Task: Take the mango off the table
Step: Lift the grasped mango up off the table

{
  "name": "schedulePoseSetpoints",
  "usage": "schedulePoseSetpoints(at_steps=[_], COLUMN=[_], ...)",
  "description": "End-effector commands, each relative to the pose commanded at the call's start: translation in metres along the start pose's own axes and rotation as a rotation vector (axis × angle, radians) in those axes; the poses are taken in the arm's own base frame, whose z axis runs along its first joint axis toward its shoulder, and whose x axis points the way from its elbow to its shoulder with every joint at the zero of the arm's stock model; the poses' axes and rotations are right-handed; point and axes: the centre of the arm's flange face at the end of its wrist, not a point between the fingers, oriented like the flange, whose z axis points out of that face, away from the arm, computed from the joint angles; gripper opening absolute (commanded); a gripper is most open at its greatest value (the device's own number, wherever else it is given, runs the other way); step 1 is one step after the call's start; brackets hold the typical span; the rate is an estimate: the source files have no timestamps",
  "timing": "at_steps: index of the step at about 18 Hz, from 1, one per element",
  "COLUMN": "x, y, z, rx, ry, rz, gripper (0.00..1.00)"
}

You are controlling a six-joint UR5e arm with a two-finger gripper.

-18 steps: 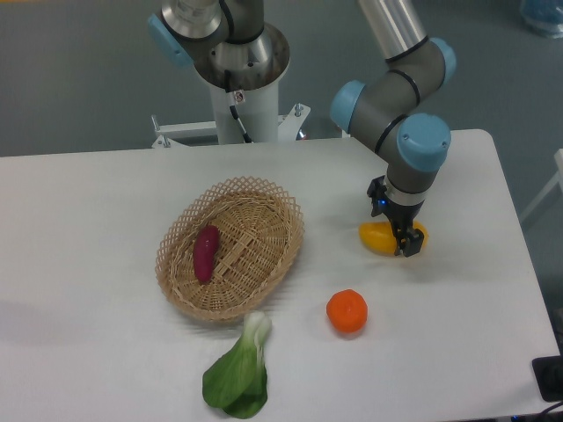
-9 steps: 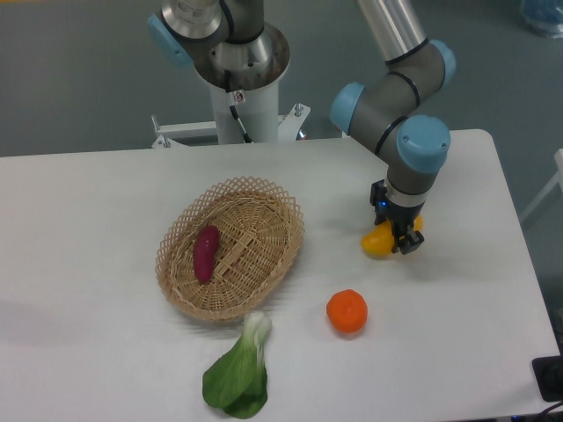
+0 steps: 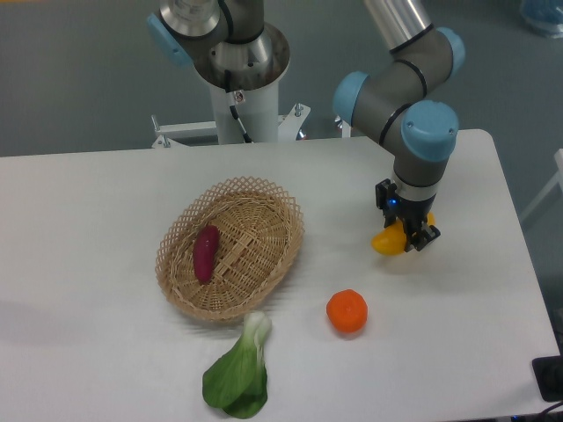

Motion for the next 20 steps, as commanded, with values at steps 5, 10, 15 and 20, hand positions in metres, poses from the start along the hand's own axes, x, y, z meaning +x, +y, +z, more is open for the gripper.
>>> schedulePoseSetpoints(at_steps=[5, 10, 15, 20], x=[-0.011, -0.034, -0.061, -0.079], y=[-0.016, -0.017, -0.02, -0.022], z=[-0.028, -0.036, -0.04, -0.035], rx=[0.003, 0.003, 0.002, -0.003], ry=[0.017, -0.009, -0.012, -0.026], rz=[-0.028, -0.083, -0.117, -0.121], gripper=[0.55, 0.55, 0.55, 0.55])
